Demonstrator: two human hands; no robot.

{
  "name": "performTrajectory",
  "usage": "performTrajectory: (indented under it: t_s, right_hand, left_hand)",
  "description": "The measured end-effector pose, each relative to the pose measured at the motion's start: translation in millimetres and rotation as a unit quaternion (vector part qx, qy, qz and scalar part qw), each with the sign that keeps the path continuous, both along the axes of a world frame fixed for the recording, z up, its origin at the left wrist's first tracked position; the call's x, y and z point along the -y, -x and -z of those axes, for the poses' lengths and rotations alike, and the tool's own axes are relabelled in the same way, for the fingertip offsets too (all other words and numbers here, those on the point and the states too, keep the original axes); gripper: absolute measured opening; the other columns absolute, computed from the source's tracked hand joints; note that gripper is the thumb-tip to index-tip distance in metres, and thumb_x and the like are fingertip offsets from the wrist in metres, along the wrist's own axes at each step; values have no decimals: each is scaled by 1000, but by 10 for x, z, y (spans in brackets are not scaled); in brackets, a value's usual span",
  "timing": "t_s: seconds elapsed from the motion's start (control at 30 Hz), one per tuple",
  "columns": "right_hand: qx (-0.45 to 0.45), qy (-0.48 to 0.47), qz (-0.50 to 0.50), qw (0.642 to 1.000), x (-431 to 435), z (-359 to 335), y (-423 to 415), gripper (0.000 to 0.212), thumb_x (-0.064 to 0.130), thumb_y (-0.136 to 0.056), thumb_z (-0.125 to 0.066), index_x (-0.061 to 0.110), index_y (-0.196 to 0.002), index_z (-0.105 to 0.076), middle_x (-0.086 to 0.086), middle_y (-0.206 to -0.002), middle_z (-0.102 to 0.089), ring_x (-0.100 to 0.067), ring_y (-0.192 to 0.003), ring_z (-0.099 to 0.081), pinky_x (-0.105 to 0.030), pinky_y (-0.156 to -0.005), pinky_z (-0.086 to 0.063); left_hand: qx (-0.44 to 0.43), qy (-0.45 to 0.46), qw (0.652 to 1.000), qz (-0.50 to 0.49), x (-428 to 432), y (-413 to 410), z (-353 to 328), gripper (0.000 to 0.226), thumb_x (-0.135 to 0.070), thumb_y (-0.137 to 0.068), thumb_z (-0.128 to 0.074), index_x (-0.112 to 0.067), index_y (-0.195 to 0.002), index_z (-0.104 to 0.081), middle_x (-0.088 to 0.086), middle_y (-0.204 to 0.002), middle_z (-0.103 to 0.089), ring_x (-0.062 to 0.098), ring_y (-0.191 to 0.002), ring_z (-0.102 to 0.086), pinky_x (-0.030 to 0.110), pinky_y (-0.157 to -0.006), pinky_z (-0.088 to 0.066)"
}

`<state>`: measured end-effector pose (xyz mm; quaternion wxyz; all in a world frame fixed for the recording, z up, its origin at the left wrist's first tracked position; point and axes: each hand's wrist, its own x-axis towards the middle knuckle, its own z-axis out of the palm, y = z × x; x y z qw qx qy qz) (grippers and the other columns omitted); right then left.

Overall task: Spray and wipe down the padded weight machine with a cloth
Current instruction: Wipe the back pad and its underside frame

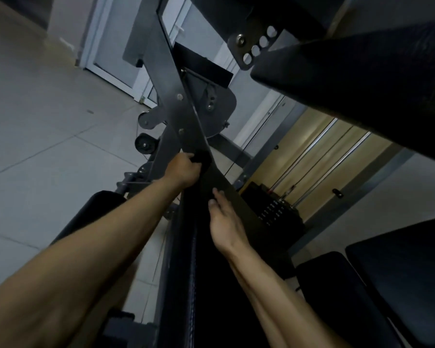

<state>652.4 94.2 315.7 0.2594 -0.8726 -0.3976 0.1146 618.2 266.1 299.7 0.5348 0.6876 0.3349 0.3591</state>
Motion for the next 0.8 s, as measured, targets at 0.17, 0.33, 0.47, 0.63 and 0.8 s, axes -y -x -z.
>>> performTrajectory:
  t_s: [0.17,0.33,0.47,0.63,0.8]
  right_hand:
    - [-12,-14,5,1000,2,15,43,52,43,-111,-29,34,-162,-24,7,-172,-15,-15,-158,-12,-44,-130,-10]
    - [-25,-51,36,998,26,41,1,48,50,-106,-39,36,-152,-35,4,-161,-39,-21,-143,-43,-45,-119,-35]
    - [-33,-96,55,993,39,16,-10,34,43,-104,-49,35,-138,-48,7,-146,-50,-14,-127,-50,-36,-108,-40]
    - [-29,-157,81,984,70,-16,14,31,20,-100,-52,24,-127,-66,1,-132,-60,-9,-113,-51,-27,-98,-40]
    - [-54,-231,81,968,145,-84,269,30,23,-95,-45,27,-95,-75,-5,-111,-73,-23,-108,-66,-38,-97,-53]
  left_hand:
    - [11,-20,1000,16,73,54,30,22,-15,-97,-58,-16,-111,-74,9,-107,-73,28,-102,-67,37,-90,-54]
    - [-42,-29,997,49,-293,-343,-235,26,-12,-98,-59,-14,-121,-70,13,-116,-69,31,-111,-64,40,-96,-53]
    - [-39,-20,997,61,-296,-350,-172,32,-9,-96,-59,-12,-127,-68,15,-124,-68,34,-118,-62,42,-103,-52]
    - [14,-11,996,84,343,303,-33,46,-5,-94,-59,-3,-140,-59,7,-152,-52,23,-144,-42,21,-114,-27]
    - [58,-38,988,138,1123,1077,86,53,1,-95,-59,-10,-146,-53,-1,-159,-40,12,-149,-32,17,-117,-19]
